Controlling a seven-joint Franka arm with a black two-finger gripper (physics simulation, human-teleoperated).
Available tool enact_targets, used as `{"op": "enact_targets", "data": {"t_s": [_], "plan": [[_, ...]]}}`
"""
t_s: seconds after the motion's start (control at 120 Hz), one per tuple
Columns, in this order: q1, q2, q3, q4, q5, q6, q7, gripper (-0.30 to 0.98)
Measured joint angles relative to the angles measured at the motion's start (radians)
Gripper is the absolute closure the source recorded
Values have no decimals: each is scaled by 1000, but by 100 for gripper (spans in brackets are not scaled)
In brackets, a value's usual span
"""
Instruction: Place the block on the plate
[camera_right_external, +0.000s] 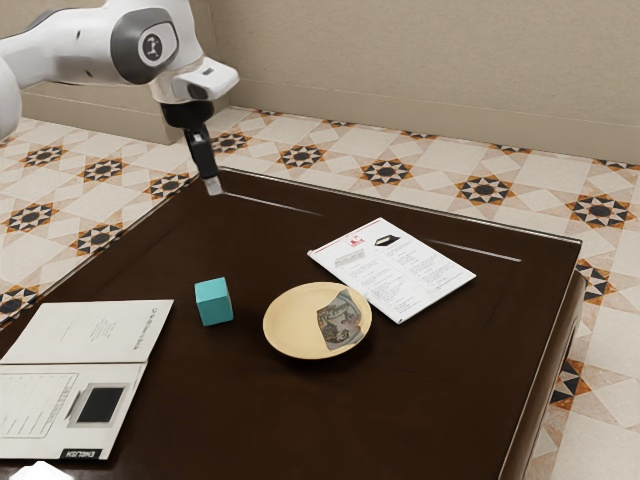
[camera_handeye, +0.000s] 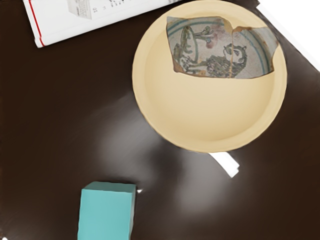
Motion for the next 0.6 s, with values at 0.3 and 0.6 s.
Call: {"op": "enact_targets", "data": {"t_s": [0.3, 0.6], "plan": [[0, -29, 6, -117, 0, 0, 103, 0], [49, 61, 20, -282, 107, 169, 197, 0]]}}
